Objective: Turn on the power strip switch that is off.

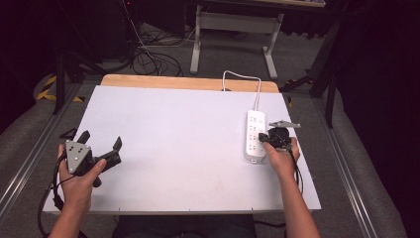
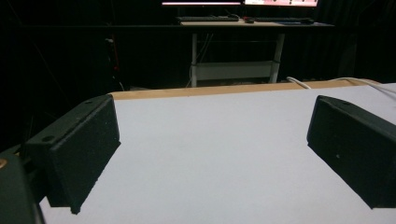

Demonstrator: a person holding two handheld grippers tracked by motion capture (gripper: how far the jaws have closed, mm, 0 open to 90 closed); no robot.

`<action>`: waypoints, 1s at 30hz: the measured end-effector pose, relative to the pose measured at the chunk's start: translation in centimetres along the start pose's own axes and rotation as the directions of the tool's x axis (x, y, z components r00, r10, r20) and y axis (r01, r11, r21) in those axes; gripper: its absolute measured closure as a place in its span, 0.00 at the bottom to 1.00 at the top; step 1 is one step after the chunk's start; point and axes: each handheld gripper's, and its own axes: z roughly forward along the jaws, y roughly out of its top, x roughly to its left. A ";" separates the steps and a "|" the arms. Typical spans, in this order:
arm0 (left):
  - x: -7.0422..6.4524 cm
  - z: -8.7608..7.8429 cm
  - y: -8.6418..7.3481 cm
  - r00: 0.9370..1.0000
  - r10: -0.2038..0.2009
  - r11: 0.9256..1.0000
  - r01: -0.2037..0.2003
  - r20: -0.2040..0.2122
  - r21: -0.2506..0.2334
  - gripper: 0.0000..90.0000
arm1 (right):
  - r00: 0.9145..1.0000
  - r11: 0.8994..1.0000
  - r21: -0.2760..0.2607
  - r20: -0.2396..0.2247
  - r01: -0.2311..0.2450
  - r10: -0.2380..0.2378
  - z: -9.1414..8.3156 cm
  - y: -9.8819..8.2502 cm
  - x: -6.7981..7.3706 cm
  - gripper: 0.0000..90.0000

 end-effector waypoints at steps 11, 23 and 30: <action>0.0 0.0 0.0 1.000 0.001 1.000 -0.001 0.003 0.002 0.04 | 1.000 1.000 -0.001 0.003 0.006 -0.005 0.0 0.0 0.0 1.00; 0.0 -0.1 0.0 1.000 0.004 1.000 -0.004 0.007 0.001 0.04 | 1.000 1.000 -0.001 0.007 0.010 -0.010 0.0 0.0 0.1 1.00; -0.1 -0.1 0.0 1.000 0.005 1.000 -0.005 0.008 0.002 0.04 | 1.000 1.000 -0.001 0.009 0.012 -0.012 0.0 0.0 0.1 1.00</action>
